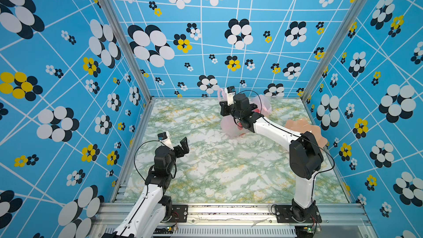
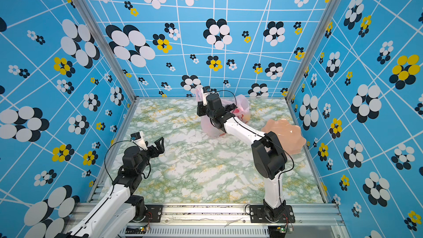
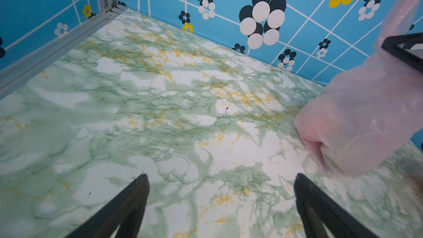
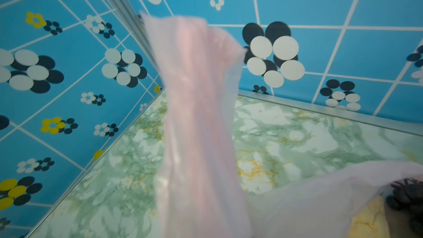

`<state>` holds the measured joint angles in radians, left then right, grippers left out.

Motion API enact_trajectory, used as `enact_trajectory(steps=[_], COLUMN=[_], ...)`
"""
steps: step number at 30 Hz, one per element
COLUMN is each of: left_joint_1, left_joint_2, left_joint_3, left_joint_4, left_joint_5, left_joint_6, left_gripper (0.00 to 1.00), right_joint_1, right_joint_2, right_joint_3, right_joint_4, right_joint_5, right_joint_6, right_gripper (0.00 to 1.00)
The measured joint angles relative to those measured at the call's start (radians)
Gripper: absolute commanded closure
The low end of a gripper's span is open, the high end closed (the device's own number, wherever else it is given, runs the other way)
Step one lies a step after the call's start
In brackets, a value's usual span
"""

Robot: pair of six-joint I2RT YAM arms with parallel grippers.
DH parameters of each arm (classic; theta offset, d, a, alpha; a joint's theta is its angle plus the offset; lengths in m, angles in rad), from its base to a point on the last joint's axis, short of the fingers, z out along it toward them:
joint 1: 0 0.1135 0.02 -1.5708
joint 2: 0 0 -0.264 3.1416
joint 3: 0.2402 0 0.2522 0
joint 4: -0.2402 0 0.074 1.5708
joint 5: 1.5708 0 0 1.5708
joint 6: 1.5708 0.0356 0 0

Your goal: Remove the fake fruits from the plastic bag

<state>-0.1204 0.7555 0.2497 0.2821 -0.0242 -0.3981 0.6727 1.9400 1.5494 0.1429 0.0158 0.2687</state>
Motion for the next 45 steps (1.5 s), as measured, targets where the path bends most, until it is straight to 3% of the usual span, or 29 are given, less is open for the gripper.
enact_trajectory(steps=[4,11,13,17,21,22,23,26,30,33,37,45], left_joint_1=[0.000,0.000,0.000,0.000,-0.014,-0.033,-0.061,-0.217,-0.523,-0.688,-0.740,-0.703], left_joint_2=[-0.027,-0.113,-0.138,-0.179,-0.174,-0.160,-0.143,-0.071,0.048,0.157,0.322,0.550], left_joint_3=[0.009,0.143,0.190,0.313,0.479,0.533,0.584,0.726,0.857,0.912,0.949,1.032], left_joint_4=[-0.079,-0.346,-0.434,-0.645,-0.829,-0.873,-0.906,-0.986,-1.046,-1.067,-1.064,-1.061], left_joint_5=[-0.019,0.018,0.035,0.068,0.105,0.107,0.107,0.072,-0.063,-0.162,-0.249,-0.394], left_joint_6=[-0.035,-0.223,-0.260,-0.303,-0.317,-0.317,-0.317,-0.317,-0.343,-0.370,-0.407,-0.440], left_gripper=[0.02,0.05,0.06,0.07,0.09,0.09,0.09,0.08,0.04,0.02,0.01,0.02], right_joint_1=[0.122,0.311,0.351,0.397,0.400,0.399,0.397,0.396,0.396,0.396,0.396,0.396], right_joint_2=[-0.032,-0.093,-0.098,-0.143,-0.291,-0.341,-0.396,-0.545,-0.722,-0.821,-0.928,-1.020], right_joint_3=[-0.040,-0.134,-0.136,-0.174,-0.282,-0.307,-0.333,-0.397,-0.490,-0.552,-0.630,-0.726], right_joint_4=[-0.043,-0.116,-0.141,-0.180,-0.230,-0.245,-0.257,-0.294,-0.353,-0.410,-0.467,-0.491], right_joint_5=[0.057,0.150,0.174,0.202,0.221,0.224,0.228,0.233,0.246,0.293,0.366,0.425], right_joint_6=[-0.019,-0.027,-0.030,-0.046,-0.051,-0.049,-0.046,-0.048,-0.045,-0.041,-0.032,-0.018], right_gripper=[1.00,0.94,0.78,0.35,0.16,0.03,0.01,0.01,0.01,0.01,0.01,0.01])
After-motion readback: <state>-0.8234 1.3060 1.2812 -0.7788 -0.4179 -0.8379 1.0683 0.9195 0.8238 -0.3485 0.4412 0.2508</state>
